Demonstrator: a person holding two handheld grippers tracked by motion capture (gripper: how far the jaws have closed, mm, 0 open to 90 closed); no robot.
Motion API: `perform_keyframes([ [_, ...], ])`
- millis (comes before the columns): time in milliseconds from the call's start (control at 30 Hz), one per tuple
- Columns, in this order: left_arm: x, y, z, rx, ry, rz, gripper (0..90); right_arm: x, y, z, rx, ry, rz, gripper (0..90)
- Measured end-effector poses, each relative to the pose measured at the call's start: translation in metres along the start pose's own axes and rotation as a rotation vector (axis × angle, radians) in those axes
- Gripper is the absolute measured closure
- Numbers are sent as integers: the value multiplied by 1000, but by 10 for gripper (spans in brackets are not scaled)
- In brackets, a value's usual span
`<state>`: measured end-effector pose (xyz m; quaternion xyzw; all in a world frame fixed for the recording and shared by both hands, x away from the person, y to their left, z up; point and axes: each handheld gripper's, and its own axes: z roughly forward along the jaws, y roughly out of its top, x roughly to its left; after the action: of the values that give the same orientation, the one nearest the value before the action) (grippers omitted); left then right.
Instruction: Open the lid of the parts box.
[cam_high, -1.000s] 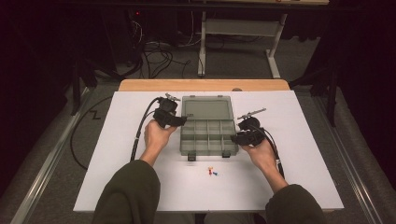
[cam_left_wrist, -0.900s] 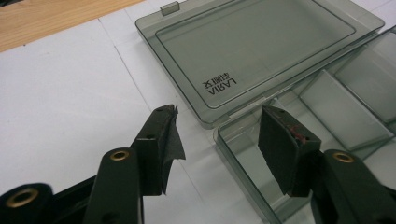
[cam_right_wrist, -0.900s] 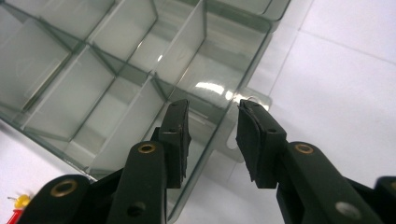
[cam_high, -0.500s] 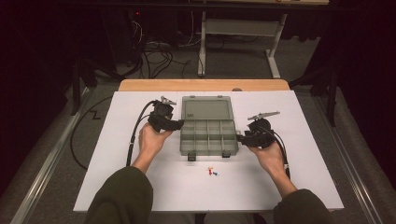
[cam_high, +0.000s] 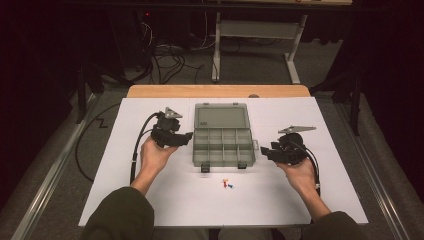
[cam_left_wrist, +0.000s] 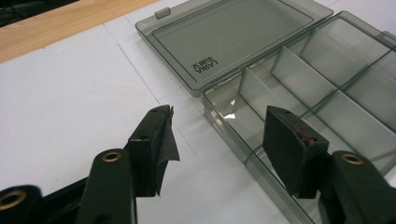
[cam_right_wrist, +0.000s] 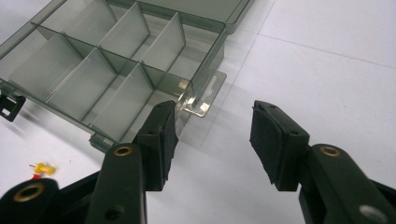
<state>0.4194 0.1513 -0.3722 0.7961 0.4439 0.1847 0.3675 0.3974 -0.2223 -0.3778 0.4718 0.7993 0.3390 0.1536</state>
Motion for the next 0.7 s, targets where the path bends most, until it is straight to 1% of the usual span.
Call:
perform_keyframes([
  [133, 0, -5, -10, -20, -3, 1, 420, -2, -6, -8, -24, 0, 4, 509],
  [200, 0, -7, -14, -20, -3, 3, 416, -3, -8, -11, -33, 3, 6, 501],
  [433, 3, -19, -28, -45, -15, -15, 405, -7, -17, -22, -63, 4, 4, 473],
  [500, 3, -22, -32, -45, -3, -14, 396, -9, -20, -24, -71, 4, 2, 463],
  [567, 3, -27, -36, -60, 3, -17, 392, -9, -23, -27, -77, 1, 5, 455],
  [700, 4, -35, -44, -71, -9, -28, 391, -12, -30, -32, -100, 4, 0, 440],
])
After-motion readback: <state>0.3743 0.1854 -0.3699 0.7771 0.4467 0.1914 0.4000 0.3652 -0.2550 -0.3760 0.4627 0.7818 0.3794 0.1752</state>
